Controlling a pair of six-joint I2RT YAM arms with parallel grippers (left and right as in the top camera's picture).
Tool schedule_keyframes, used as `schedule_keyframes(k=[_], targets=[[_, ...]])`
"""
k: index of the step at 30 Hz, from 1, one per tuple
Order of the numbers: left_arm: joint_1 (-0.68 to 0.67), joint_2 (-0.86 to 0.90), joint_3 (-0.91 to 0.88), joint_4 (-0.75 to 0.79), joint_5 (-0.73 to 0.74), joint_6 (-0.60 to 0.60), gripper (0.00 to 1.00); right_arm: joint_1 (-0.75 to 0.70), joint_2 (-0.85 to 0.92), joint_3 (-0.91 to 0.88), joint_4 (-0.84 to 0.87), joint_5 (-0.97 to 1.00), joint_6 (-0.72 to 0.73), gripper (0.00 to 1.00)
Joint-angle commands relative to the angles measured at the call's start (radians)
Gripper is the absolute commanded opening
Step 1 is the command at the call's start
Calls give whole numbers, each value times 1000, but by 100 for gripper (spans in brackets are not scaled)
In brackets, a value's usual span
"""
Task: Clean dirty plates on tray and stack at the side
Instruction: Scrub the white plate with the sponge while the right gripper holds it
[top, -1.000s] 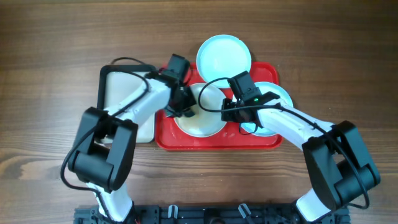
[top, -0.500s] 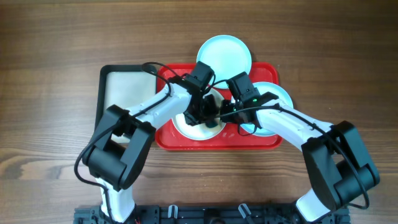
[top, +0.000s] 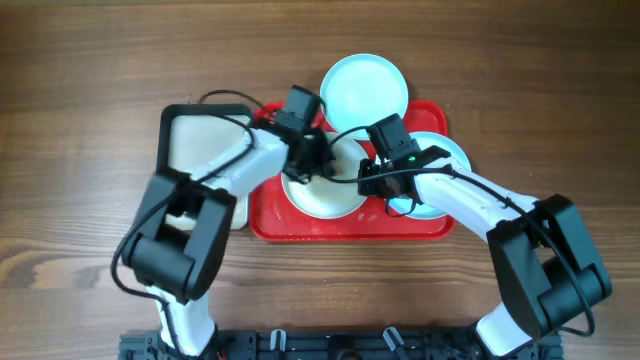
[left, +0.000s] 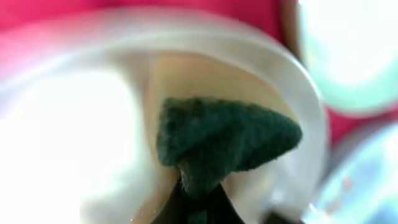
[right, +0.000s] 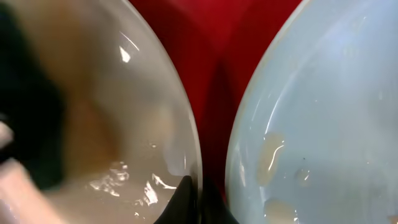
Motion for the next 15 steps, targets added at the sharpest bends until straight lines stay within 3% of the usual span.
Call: schedule_keyframes(k=[1,5,10,15], targets=[[-102,50,-33,42,156,-6,4,8,26,-11,-19,21,-23,4],[-133,81,-34,1,150,-10,4,8,27,-11,-20,21,-41,4],[-84,67,-31,-201,-112,-10,4,8,27,-11,-20,21,-41,4],[28,-90,-26,-385,-342,-18,4,8,27,-11,-20,21,-41,4]])
